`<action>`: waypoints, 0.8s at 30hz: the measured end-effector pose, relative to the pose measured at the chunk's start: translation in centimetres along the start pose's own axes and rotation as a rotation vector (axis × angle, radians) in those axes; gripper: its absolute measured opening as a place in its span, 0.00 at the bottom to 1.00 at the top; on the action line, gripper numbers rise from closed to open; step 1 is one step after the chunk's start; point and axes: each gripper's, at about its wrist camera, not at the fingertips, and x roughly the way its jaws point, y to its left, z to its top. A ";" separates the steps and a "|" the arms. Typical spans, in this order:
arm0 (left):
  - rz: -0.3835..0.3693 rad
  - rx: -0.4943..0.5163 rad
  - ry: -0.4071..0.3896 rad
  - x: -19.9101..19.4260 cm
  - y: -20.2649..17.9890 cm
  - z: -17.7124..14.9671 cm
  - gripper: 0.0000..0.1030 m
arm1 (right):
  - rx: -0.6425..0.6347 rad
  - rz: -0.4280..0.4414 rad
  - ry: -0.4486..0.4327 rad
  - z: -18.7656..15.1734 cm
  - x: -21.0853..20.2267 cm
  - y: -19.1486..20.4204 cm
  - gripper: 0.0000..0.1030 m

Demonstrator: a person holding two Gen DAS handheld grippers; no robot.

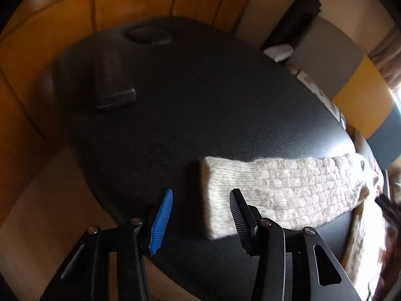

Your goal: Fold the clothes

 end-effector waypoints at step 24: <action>0.119 0.100 -0.220 2.3 -2.9 8.5 0.08 | -0.016 -0.200 0.035 4.0 6.0 -3.6 0.27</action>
